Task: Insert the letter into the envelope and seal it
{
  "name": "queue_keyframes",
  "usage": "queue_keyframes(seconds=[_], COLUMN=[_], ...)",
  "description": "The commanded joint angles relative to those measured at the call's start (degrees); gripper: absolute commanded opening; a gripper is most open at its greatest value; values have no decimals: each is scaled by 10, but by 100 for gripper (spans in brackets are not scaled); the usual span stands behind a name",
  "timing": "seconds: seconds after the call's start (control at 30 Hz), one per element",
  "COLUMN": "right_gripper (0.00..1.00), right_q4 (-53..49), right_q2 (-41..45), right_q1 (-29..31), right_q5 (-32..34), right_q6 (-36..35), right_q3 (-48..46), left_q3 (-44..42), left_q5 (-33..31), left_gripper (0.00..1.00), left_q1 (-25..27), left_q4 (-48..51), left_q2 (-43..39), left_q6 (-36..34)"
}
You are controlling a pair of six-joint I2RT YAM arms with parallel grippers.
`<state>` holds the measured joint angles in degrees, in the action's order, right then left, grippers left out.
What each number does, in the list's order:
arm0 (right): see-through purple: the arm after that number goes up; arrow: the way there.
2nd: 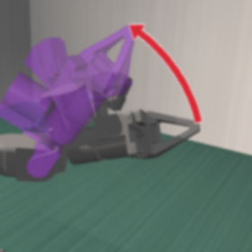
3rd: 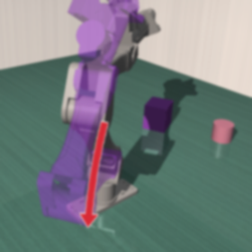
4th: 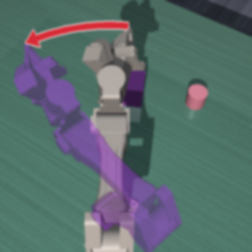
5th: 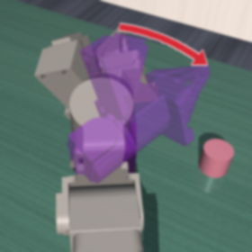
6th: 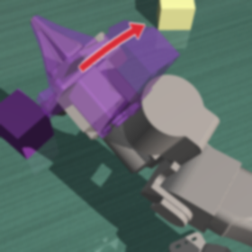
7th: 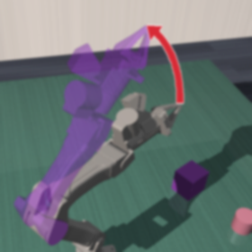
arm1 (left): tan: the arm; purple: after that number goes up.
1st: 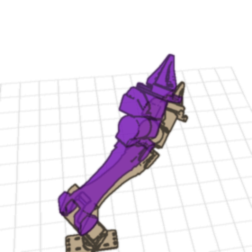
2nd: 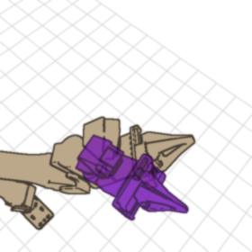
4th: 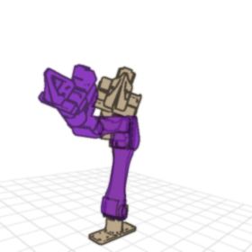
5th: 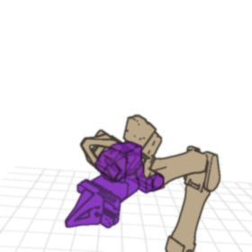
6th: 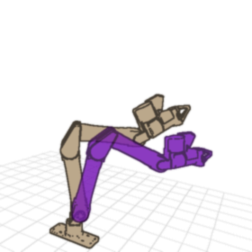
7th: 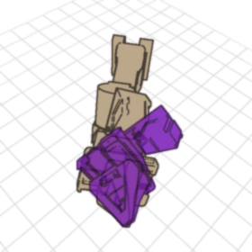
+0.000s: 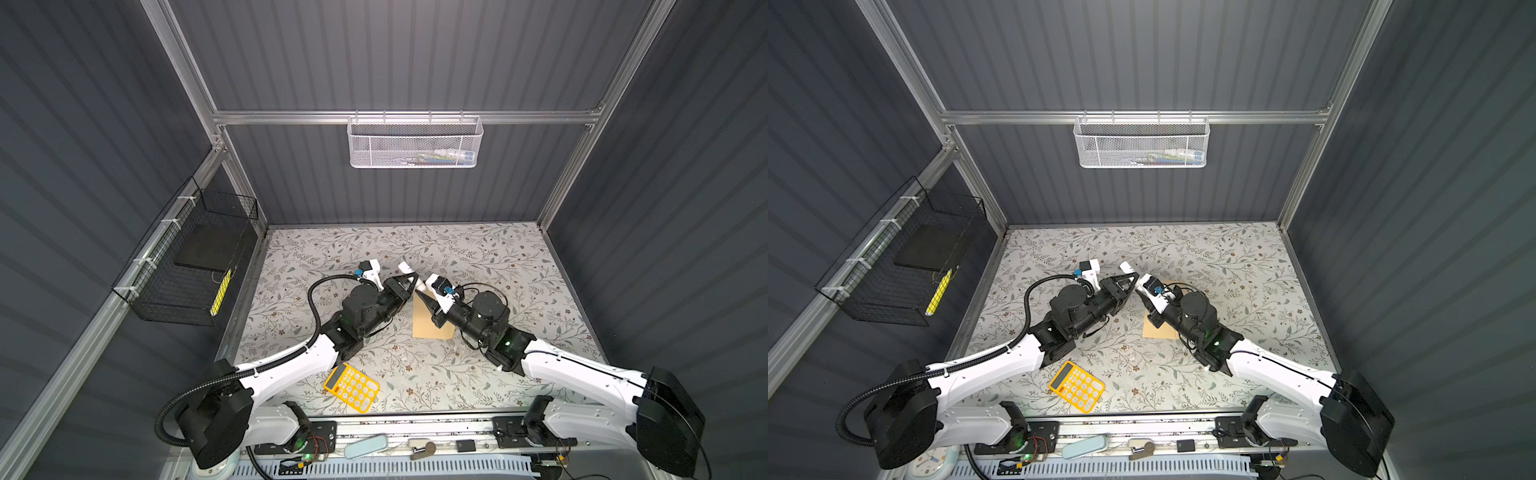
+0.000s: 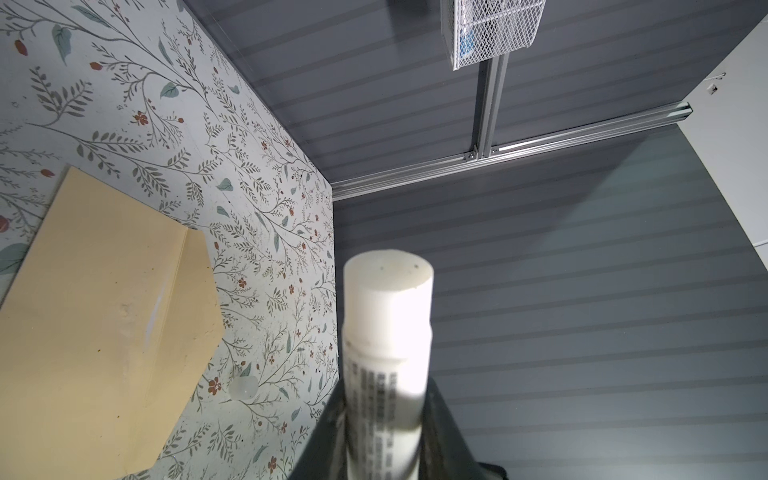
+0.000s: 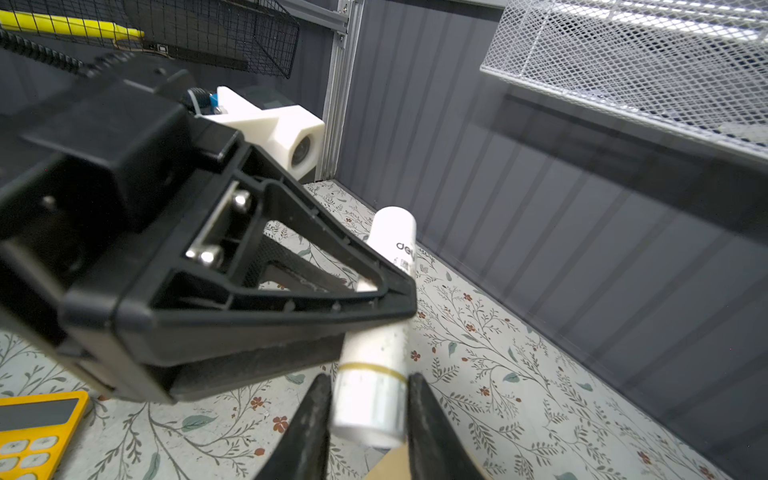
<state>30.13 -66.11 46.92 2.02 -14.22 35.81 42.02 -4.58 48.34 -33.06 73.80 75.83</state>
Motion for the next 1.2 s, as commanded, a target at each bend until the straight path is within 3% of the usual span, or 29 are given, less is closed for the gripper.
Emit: queue_keyframes(seconds=[0.0,0.33,0.57,0.9,1.17], right_gripper=[27,15,11,9,15], right_q4=[-1,-19,-42,-109,-114], right_q2=[4,10,17,37,38], right_q1=[3,3,2,-36,-82], right_q5=[-9,-27,-48,-113,-194], right_q6=[8,30,87,249,388], right_q3=[17,26,36,70,84], left_q3=[-4,-9,-31,-40,-49], left_q5=[-3,-7,-14,-16,-19], left_gripper=[2,0,0,0,0], left_q1=[2,2,1,1,2], left_q4=[-6,-12,-56,-90,-129], left_q2=[-13,-16,-10,2,13], left_q6=[1,2,3,-11,-18])
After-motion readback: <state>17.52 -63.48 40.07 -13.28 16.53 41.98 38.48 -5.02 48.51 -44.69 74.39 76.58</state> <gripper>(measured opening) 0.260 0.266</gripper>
